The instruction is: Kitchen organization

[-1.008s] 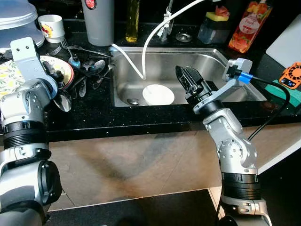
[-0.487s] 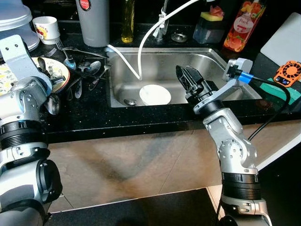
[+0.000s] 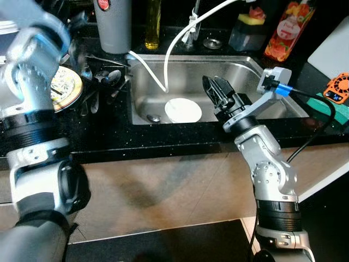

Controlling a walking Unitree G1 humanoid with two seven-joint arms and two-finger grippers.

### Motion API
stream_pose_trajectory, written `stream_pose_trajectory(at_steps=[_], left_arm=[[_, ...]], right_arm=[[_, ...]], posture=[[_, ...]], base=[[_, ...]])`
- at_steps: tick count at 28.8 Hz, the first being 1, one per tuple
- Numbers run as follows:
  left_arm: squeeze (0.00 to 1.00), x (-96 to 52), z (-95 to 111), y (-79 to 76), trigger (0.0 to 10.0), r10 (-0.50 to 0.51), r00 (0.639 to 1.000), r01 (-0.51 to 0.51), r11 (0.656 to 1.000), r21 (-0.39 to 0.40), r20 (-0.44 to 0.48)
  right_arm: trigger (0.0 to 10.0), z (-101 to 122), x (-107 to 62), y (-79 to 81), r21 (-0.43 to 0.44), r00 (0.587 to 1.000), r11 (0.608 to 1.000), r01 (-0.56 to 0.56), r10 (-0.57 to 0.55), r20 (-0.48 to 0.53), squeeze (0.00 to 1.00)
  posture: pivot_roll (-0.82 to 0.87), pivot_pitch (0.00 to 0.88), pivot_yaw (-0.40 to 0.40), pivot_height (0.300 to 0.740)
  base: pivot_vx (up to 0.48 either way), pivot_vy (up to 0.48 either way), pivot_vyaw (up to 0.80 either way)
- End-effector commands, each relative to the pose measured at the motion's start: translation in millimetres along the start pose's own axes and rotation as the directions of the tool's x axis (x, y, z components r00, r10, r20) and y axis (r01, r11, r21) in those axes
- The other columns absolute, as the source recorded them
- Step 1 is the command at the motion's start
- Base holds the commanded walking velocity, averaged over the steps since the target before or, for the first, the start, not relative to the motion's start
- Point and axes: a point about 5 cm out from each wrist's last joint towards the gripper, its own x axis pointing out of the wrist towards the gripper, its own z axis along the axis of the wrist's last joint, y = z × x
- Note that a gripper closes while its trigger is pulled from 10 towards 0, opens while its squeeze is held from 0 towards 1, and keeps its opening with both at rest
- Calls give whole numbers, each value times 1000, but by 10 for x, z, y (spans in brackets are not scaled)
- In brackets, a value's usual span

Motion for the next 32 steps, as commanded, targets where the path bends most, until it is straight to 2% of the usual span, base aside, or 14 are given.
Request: stream_pose_trajectory(at_steps=[1, 4, 9, 11, 12, 13, 14, 15, 16, 18, 23, 24, 28, 32], left_arm=[[0, 102, -239, -138, 10000, -51, 997, 52, 999, 14, -57], [0, 221, -689, -311, 10000, -80, 990, 84, 996, 32, -118], [0, 226, -1024, -479, 10000, -145, 973, 155, 987, 41, -178], [0, 203, -1241, -557, 10000, -164, 956, 189, 978, 85, -244], [0, 159, -1461, -594, 10000, -157, 934, 221, 959, 176, -320], [78, 113, -1614, -606, 10000, -165, 914, 265, 935, 237, -372], [1000, 66, -1730, -569, 10000, -165, 896, 341, 850, 400, -413], [1000, 66, -1730, -569, 10000, -165, 896, 341, 850, 400, -413], [1000, 49, -1735, -541, 10000, -198, 885, 398, 790, 467, -421], [1000, 54, -1696, -520, 10000, -238, 886, 423, 766, 484, -398], [1000, 73, -1573, -541, 10000, -322, 886, 454, 750, 481, -333], [0, 84, -1303, -561, 10000, -397, 890, 454, 728, 514, -223], [0, -17, -1055, -526, 10000, -468, 858, 502, 675, 541, -212], [0, -436, -825, -253, 10000, -515, 756, 642, 468, 607, -403]], right_arm=[[10000, 26, 3, -37, -8, 1000, 1000, 18, -18, 13, 0], [10000, 58, -5, -44, -18, 999, 999, 28, -28, 23, 0], [10000, 88, -20, -48, -25, 999, 999, 39, -38, 33, 0], [10000, 110, -33, -49, -32, 998, 998, 48, -47, 41, 0], [10000, 143, -53, -46, -47, 997, 997, 60, -58, 51, 0], [10000, 174, -70, -53, -77, 995, 994, 79, -75, 59, 0], [10000, 234, -112, -140, -184, 984, 968, 169, -156, 84, 0], [10000, 234, -112, -140, -184, 984, 968, 169, -156, 84, 0], [10000, 292, -141, -226, -265, 967, 931, 250, -224, 124, 0], [10000, 358, -152, -265, -298, 952, 907, 297, -255, 172, 0], [10000, 450, -147, -272, -312, 938, 893, 324, -261, 226, 0], [10000, 558, -109, -202, -336, 932, 885, 323, -236, 274, 0], [10000, 618, -73, -89, -362, 938, 885, 291, -189, 290, 0], [10000, 579, -58, -23, -375, 949, 891, 255, -156, 274, 0]], posture=[[136, 51, -44, 740], [117, 62, -31, 740], [95, 75, -16, 740], [84, 88, -6, 740], [73, 105, 3, 740], [73, 109, 5, 740], [72, 126, 5, 740], [72, 126, 5, 740], [76, 134, 3, 740], [82, 143, -1, 740], [83, 147, -5, 740], [87, 147, -7, 740], [101, 144, -9, 740], [136, 142, -25, 740]], base=[[0, 0, 0], [0, 0, 0], [0, 0, 0], [0, 0, 0], [0, 0, 0], [0, 0, 0], [0, 0, 0], [0, 0, 0], [0, 0, 0], [0, 0, 0], [0, 0, 0], [0, 0, 0], [0, 0, 0], [0, 0, 0]])
